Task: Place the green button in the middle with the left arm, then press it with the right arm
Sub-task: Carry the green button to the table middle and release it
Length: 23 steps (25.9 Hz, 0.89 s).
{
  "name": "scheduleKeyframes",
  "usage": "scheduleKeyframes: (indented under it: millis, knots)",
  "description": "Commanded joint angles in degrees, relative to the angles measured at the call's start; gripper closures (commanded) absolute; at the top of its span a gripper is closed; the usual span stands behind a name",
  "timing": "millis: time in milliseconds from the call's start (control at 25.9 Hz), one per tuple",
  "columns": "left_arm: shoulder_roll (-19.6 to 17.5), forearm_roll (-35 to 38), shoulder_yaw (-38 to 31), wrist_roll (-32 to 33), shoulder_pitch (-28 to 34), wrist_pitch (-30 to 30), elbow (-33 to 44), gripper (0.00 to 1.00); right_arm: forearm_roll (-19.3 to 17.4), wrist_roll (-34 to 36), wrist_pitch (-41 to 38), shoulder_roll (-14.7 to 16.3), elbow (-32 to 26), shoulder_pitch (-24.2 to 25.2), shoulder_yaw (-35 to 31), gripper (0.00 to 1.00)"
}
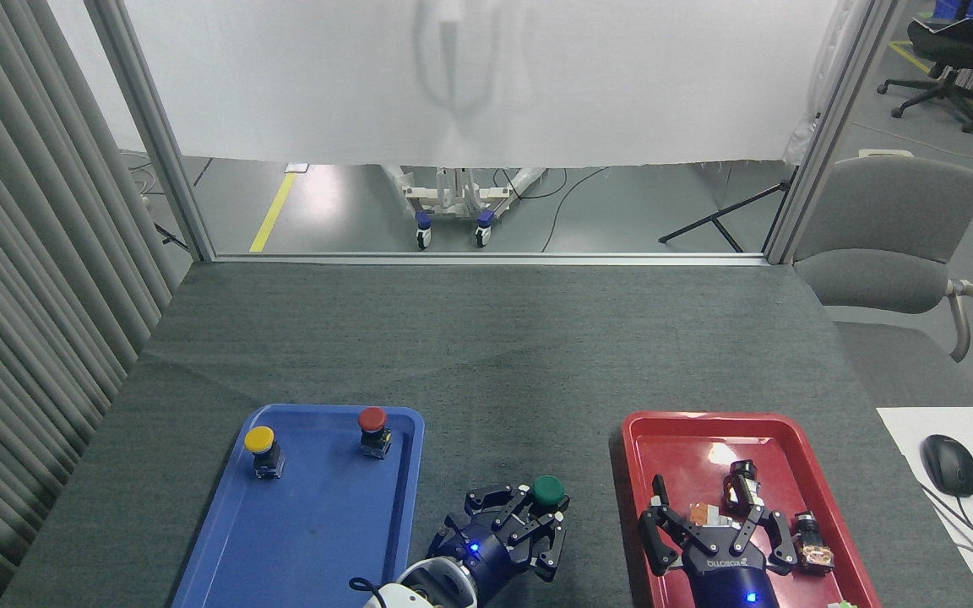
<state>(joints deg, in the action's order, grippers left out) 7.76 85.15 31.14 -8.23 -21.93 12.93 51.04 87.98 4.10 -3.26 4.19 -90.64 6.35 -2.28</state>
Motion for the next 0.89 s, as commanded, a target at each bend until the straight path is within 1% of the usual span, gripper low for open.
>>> scheduleKeyframes:
  millis: [0,39,116,309,348,425,503,580,657,773,851]
  knots:
    - [0.06,-0.6,1.2,-0.12,0.14,-4.67,0.73,0.06,0.0,0.03,0.1,0.2,0.11,-0.11,0.08,0.0]
    - [0.15,-0.69,2.26,0.15,0.23,-4.32,1.26,0.0,0.0,0.03,0.1,0.2,0.11,-0.02,0.08,0.0]
    - [-0.03,-0.6,3.84,0.15,0.49,-3.0,1.78,0.0,0.0,0.03,0.1,0.29,0.11,0.16,0.08,0.01]
    - [-0.11,-0.6,3.66,0.15,2.16,-3.18,3.98,0.0,0.17,0.12,-0.08,0.64,0.46,0.42,0.17,0.01]
    - [-0.11,-0.6,3.66,0.15,2.42,-3.18,5.12,0.0,0.17,0.12,-0.16,0.64,0.55,0.51,0.17,0.03]
    - [-0.47,-0.69,3.66,0.15,3.83,-3.35,8.9,0.0,0.35,0.03,-0.6,0.55,0.73,0.42,0.26,0.09]
    - [-1.87,-0.69,3.58,0.15,6.03,-3.97,13.65,0.0,0.35,0.03,-1.04,0.55,0.73,0.25,0.7,0.16]
    - [-4.51,-0.77,3.22,0.06,7.08,-5.46,18.04,0.0,0.35,0.12,-1.04,0.47,0.73,0.16,1.14,0.29]
    - [-7.5,-0.77,1.47,-0.12,9.36,-7.66,22.96,0.0,0.35,0.21,-1.22,0.47,0.81,-0.02,1.49,0.49]
    - [-10.84,-0.69,-5.04,-0.73,15.17,-11.62,30.26,0.0,0.52,0.21,-2.27,0.73,1.08,-0.02,3.95,0.75]
    - [-12.42,-0.69,-10.31,-0.82,19.21,-12.67,34.65,0.0,0.61,0.21,-2.27,0.73,1.61,-0.02,5.8,0.89]
